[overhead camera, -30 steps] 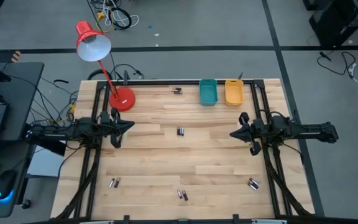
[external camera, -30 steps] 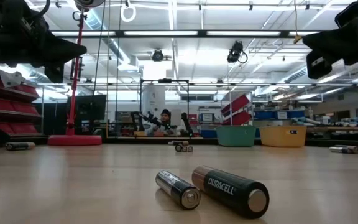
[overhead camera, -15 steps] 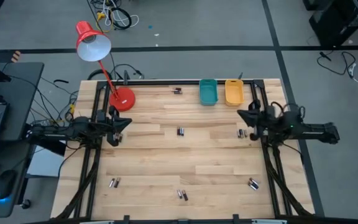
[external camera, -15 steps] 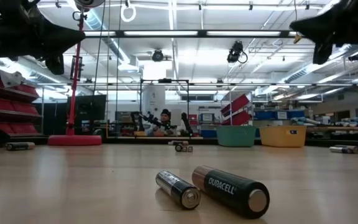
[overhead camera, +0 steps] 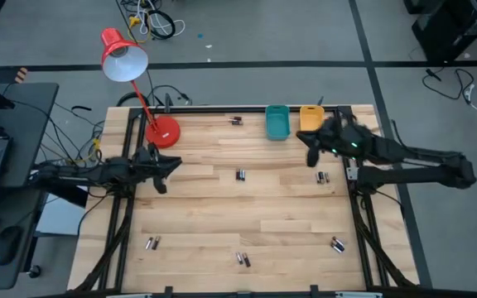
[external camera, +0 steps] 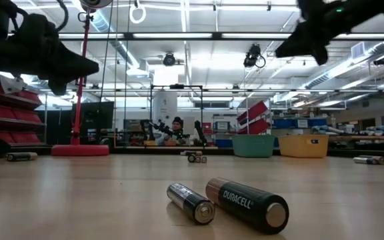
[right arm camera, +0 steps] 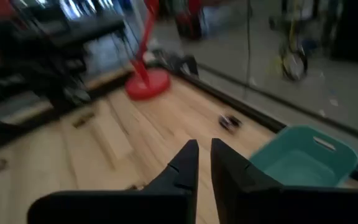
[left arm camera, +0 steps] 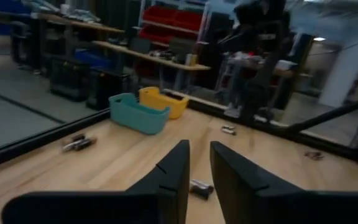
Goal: Sort batteries
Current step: Put the black battery into the green bin
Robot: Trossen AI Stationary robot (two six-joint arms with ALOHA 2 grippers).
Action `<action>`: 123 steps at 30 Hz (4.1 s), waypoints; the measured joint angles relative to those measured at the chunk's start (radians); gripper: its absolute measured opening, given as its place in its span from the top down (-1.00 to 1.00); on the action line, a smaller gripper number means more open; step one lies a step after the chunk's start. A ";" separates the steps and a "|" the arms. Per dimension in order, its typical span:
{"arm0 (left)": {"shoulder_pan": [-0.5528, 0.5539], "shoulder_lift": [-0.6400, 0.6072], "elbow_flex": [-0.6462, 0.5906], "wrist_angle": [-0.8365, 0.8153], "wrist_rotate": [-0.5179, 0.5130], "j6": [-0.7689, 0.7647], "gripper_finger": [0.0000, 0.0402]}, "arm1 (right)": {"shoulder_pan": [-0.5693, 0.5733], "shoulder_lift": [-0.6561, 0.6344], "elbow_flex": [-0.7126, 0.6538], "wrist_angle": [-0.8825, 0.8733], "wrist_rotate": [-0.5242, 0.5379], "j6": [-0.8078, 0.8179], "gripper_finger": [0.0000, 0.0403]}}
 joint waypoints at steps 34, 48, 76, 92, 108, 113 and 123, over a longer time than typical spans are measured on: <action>0.072 0.310 0.030 0.056 -0.025 -0.019 0.11 | -0.260 1.038 0.795 -0.253 -0.246 -0.321 0.74; 0.228 0.596 0.187 0.054 0.069 0.081 0.11 | -0.269 1.268 0.955 -0.297 -0.227 -0.587 0.46; 0.432 1.172 0.404 0.170 0.208 0.302 0.11 | -0.341 1.640 1.446 -0.667 -0.303 -0.838 0.35; 0.522 1.266 0.423 0.180 0.216 0.326 0.11 | -0.332 1.705 1.517 -0.712 -0.326 -0.849 0.36; 0.533 1.265 0.422 0.240 0.254 0.326 0.11 | -0.341 1.705 1.516 -0.692 -0.323 -0.871 0.36; 0.533 1.265 0.422 0.240 0.256 0.326 0.11 | -0.339 1.705 1.508 -0.695 -0.323 -0.874 0.36; 0.533 1.265 0.422 0.252 0.256 0.326 0.11 | -0.328 1.705 1.507 -0.711 -0.322 -0.868 0.36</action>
